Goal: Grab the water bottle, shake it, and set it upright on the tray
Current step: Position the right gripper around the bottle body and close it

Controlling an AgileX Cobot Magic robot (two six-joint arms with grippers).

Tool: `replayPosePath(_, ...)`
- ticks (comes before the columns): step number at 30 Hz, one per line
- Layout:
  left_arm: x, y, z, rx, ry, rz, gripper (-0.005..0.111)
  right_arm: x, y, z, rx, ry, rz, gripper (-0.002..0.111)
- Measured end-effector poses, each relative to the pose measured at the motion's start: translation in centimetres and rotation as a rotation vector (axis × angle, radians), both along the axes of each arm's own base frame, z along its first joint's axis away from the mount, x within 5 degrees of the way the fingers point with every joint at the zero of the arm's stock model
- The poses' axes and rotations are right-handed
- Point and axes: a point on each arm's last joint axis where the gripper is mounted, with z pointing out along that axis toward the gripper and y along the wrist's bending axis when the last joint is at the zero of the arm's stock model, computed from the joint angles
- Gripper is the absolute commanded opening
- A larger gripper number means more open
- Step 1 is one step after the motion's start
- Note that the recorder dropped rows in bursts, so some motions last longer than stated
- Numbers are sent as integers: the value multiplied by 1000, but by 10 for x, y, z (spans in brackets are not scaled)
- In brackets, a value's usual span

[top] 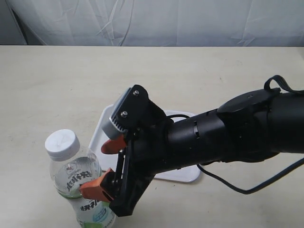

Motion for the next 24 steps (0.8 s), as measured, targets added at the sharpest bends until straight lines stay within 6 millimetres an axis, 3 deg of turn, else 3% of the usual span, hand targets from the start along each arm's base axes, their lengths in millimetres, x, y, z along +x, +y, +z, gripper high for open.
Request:
replayPosePath(14,0,0,0,0,0,0,0,0,0,0,-4,43,-28,79)
replayPosePath(19,0,0,0,0,0,0,0,-1,0,0,0,54,-25,105)
replayPosePath(24,0,0,0,0,0,0,0,-1,0,0,-2,76,-38,104)
